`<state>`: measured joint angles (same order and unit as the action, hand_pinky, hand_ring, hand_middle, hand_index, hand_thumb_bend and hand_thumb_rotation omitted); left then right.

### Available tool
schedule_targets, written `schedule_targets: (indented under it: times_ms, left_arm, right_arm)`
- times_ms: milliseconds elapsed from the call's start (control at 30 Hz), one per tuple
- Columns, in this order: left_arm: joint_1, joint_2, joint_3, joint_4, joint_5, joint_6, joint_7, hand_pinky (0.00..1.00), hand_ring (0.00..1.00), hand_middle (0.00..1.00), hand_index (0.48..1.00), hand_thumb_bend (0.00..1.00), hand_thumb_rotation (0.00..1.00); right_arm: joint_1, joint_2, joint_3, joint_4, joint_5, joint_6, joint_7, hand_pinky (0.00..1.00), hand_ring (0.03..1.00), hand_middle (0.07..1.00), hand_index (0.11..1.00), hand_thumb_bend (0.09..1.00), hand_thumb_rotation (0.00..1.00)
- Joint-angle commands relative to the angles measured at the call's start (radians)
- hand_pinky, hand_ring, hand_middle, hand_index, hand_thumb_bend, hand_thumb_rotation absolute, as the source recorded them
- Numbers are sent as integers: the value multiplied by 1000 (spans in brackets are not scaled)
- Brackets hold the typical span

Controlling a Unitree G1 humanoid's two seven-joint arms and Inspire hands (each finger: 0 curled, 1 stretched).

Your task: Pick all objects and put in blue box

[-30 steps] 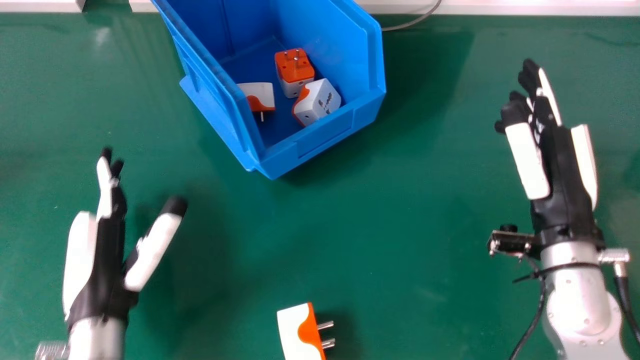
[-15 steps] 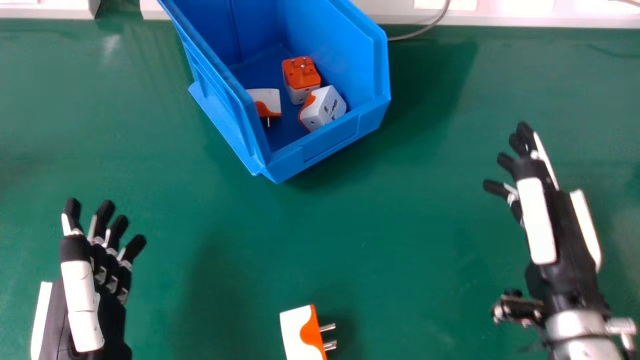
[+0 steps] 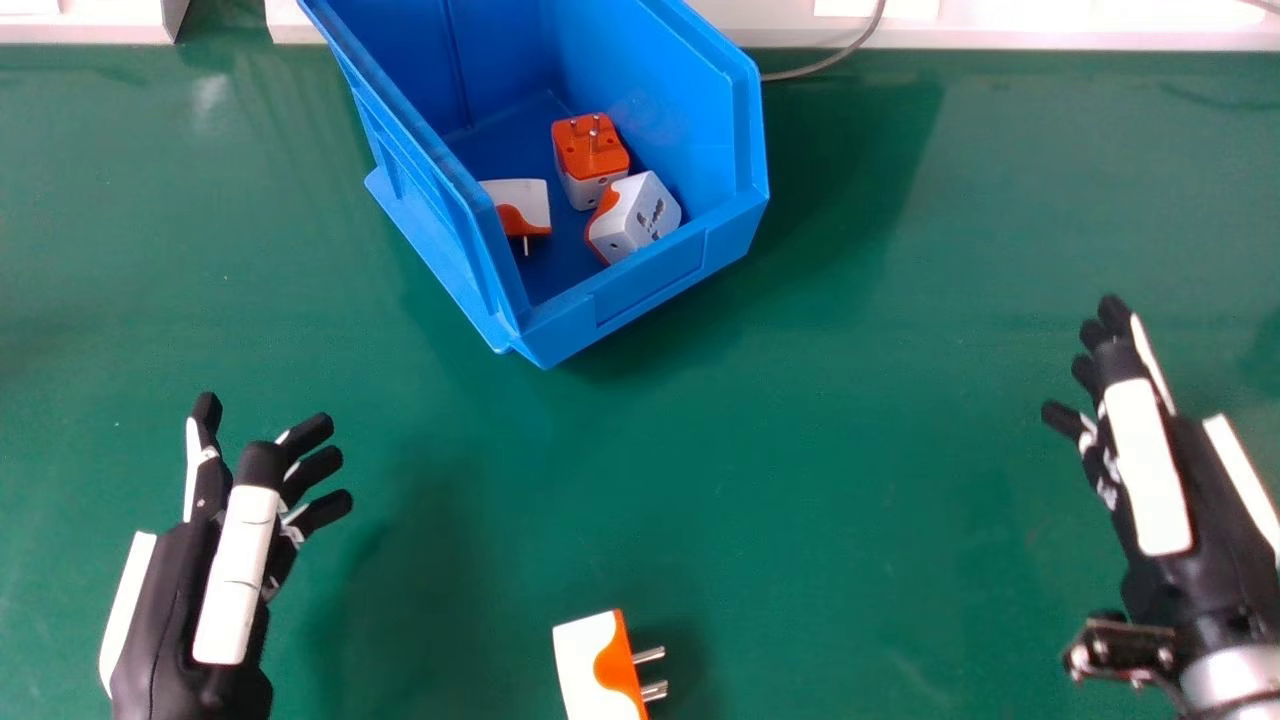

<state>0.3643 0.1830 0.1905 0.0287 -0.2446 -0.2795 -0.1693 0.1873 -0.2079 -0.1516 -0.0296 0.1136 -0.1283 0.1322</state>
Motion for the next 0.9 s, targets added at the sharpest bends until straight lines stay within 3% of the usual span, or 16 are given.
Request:
schedule_targets:
  times_ms: [0,100,133,200,300,333,367,400,433,467,500,600,633,667,733,867]
  left_arm:
    - [-18,4,17,4,14,-15,2,754,876,890,922,921,813]
    - [-29,-22,27,-4,32,-18,31,767,892,921,956,952,821]
    - [-32,-33,30,-7,34,-18,43,768,893,923,958,954,822]
    - [-39,-50,36,-7,31,-21,53,777,892,925,960,962,825]
    - [-63,-78,60,17,-33,-31,28,793,893,925,951,970,831]
    - [-74,-88,72,31,-71,-30,10,800,896,922,942,975,833]
    - [-86,-102,87,39,-126,-17,-13,803,897,921,938,977,833]
    - [-92,-118,101,37,-192,5,-38,803,894,915,931,982,834]
    - [-97,-132,116,30,-266,35,-64,794,887,905,919,986,834]
    - [-99,-140,126,24,-313,56,-82,775,871,884,894,994,832]
    - [-103,-147,140,20,-370,83,-105,765,863,873,881,998,831]
    - [-126,-173,189,10,-580,196,-175,767,858,864,874,1000,810]
    - [-130,-179,203,4,-635,231,-191,779,865,864,876,1000,798]
    - [-130,-183,213,-3,-675,259,-203,796,876,866,880,1000,784]
    - [-129,-184,230,-16,-727,304,-216,805,882,865,882,1000,776]
    - [-137,-192,264,-21,-816,378,-233,813,890,868,887,1000,748]
  right_arm:
    - [-23,9,-13,8,-13,-26,-23,879,999,1000,1000,580,1000]
    - [-42,19,-9,24,-29,-24,-35,874,988,1000,1000,600,1000]
    - [-46,20,-9,29,-24,-25,-32,874,987,1000,1000,602,1000]
    - [-53,20,-12,38,-15,-29,-23,873,980,998,995,627,1000]
    - [-58,17,-24,33,11,-23,-7,872,975,993,987,656,1000]
    - [-62,20,-31,35,32,-17,3,872,974,991,985,657,1000]
    - [-71,27,-38,36,66,-1,16,872,973,990,984,657,1000]
    - [-78,36,-46,34,106,23,31,872,973,989,983,656,1000]
    - [-82,45,-54,26,151,51,47,872,971,987,984,666,1000]
    - [-83,49,-59,19,180,71,57,872,968,983,985,695,1000]
    - [-84,53,-65,13,208,91,67,872,966,980,986,713,1000]
    - [-88,53,-82,1,266,132,90,866,955,974,982,740,1000]
    - [-89,54,-87,0,279,138,95,861,949,970,979,749,1000]
    - [-91,56,-92,-2,290,146,97,854,941,966,975,759,1000]
    - [-95,60,-101,-10,318,167,99,851,937,963,972,766,1000]
    - [-104,75,-127,-28,412,233,110,852,940,962,965,758,1000]
